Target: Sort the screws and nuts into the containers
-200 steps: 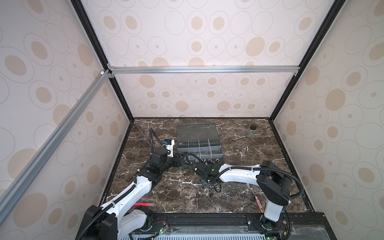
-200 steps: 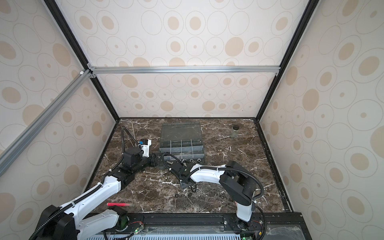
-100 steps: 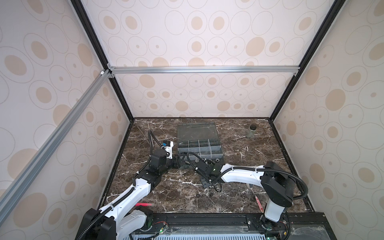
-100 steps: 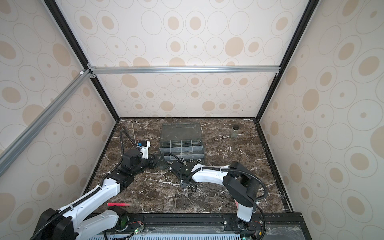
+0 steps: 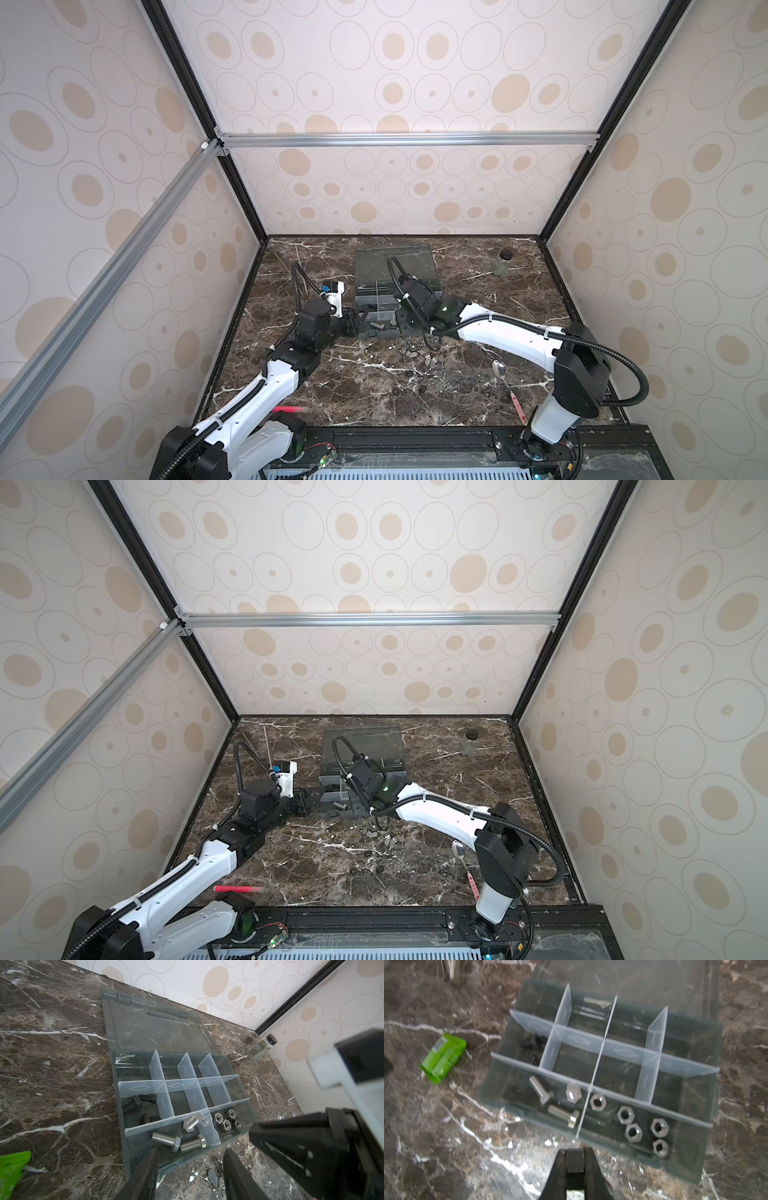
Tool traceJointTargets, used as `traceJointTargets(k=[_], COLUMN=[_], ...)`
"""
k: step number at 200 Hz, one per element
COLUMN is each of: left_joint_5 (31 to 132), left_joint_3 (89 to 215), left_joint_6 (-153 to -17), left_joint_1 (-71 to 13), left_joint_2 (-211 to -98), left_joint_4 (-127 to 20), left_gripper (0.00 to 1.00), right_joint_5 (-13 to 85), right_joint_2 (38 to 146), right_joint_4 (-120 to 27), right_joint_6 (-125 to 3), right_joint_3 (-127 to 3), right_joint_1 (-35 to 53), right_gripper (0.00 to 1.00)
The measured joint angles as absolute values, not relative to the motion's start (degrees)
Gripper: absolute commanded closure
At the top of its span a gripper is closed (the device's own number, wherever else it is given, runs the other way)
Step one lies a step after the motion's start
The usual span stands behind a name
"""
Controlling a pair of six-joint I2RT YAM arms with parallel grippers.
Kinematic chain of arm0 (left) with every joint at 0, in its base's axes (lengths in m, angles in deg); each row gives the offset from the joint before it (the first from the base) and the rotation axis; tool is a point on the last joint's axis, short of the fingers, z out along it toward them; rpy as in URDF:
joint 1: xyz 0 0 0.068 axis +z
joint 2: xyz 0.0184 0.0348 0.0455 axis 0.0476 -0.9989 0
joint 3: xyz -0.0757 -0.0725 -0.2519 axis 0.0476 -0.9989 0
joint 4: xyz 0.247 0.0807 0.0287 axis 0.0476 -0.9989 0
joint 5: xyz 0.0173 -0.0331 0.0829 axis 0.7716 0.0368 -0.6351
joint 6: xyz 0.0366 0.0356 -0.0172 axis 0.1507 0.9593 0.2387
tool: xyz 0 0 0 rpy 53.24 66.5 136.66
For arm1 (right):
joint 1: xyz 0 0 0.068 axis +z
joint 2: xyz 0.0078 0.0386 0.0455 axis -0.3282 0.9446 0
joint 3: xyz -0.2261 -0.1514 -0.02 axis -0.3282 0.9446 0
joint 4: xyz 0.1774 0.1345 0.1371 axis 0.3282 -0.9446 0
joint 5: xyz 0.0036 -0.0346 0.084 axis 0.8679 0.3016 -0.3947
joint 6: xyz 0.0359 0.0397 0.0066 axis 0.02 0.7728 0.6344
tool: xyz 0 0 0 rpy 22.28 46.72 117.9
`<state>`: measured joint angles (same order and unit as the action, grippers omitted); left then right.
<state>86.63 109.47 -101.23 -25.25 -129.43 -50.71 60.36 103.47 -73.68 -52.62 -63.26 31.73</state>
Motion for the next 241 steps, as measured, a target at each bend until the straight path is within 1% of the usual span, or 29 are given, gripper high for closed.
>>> traceJointTargets(k=[32, 63, 87, 99, 128, 241], left_joint_5=[86.7, 86.8, 87.0, 87.1, 87.2, 87.4], left_joint_3=[109.2, 108.6, 107.9, 107.8, 107.8, 107.8], left_joint_6=[-101.4, -101.8, -102.1, -102.1, -102.2, -102.2], left_joint_1=[-25.2, -25.1, -25.1, -25.0, -25.0, -24.9], left_joint_2=[-128.2, -127.5, -127.4, -127.4, -127.3, -127.2], left_joint_4=[-51.0, -51.0, -51.0, -51.1, -51.1, -51.1], left_gripper=[0.49, 0.49, 0.49, 0.49, 0.49, 0.49], right_joint_5=[58.2, 56.0, 55.1, 54.7, 54.0, 53.6], right_joint_2=[111.5, 118.0, 121.4, 122.1, 122.3, 122.3], right_joint_4=[-72.1, -71.9, -72.1, -72.1, -72.3, -72.5], right_joint_6=[-54.1, -54.4, -54.4, -54.3, -53.9, -53.5], right_joint_3=[-71.2, -76.2, -79.0, -79.5, -79.7, -79.9], right_joint_1=[29.8, 28.8, 28.0, 27.7, 27.4, 27.3], right_gripper=[0.88, 0.88, 0.84, 0.8, 0.76, 0.74])
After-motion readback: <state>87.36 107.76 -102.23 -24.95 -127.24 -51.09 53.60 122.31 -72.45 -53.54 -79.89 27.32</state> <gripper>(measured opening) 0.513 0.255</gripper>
